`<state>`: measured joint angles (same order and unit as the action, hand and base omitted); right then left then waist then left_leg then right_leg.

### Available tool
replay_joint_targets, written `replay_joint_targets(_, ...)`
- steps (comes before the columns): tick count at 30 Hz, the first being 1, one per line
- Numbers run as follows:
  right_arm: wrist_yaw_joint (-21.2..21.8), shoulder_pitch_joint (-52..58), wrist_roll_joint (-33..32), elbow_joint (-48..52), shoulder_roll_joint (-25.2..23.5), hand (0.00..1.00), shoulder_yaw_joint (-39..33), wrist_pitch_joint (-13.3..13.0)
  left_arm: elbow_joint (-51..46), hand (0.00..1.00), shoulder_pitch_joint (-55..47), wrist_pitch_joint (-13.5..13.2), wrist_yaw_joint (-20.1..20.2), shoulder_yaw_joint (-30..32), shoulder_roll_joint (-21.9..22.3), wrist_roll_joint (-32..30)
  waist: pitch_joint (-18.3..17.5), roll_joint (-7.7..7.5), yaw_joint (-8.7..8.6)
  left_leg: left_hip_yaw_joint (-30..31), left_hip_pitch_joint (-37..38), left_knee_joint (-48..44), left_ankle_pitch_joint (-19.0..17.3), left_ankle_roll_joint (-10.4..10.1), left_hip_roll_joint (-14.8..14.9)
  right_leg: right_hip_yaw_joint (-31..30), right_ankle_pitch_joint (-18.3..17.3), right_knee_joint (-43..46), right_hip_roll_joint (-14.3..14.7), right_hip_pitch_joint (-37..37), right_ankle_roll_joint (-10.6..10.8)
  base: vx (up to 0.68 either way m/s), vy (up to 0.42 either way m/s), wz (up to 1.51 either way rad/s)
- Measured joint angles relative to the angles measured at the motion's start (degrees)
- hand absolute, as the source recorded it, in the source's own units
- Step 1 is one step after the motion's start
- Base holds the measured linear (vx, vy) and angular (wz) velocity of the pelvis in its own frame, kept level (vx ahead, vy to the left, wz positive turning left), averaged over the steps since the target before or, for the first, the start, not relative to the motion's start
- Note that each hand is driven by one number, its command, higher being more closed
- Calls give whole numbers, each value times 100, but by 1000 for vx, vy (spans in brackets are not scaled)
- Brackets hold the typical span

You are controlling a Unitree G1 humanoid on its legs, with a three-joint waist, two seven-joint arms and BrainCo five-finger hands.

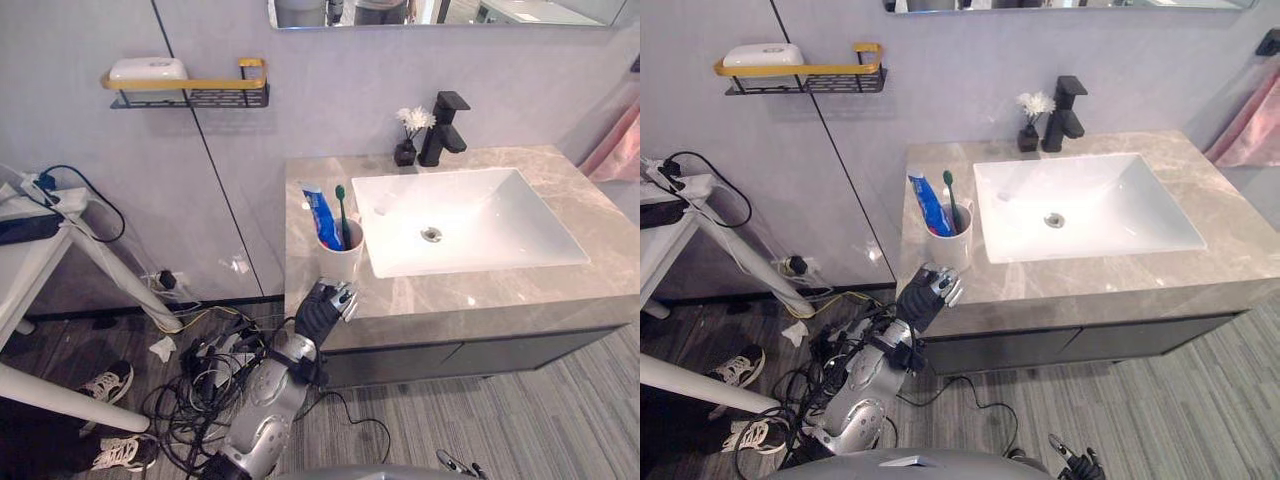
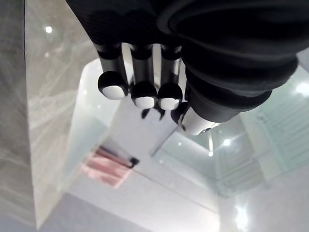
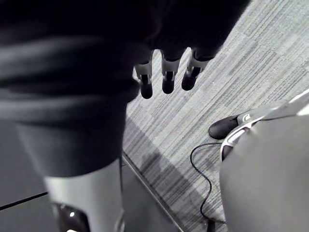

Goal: Organize washtable

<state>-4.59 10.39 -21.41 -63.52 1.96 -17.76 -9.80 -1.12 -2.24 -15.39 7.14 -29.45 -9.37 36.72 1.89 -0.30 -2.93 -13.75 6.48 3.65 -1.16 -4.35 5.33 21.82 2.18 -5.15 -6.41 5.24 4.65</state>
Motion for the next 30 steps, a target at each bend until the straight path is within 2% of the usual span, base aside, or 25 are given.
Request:
replay_joint_targets(9,-41,4,0,52,-23,0,-2,0,339,100,277,-5,-155,24,19,-130,3,5,-118,-39,0,7,-8,-3,4,-37,7,-4,3,-20,1,-1,0,-2)
replay_joint_targets(25,-51,1,0,61,-51,0,-10,1,1039,100,930,-15,-438,62,58,-474,54,-54,-138,-191,-13,30,-25,-6,3,-170,37,-10,2,-123,12,3,2,-4)
replay_joint_targets(30,-50,3,0,77,-72,0,-20,0,1296,100,940,-16,-508,304,80,-617,71,-77,-152,-268,-13,29,-32,-10,-1,-229,64,-11,-5,-160,23,-1,7,-6)
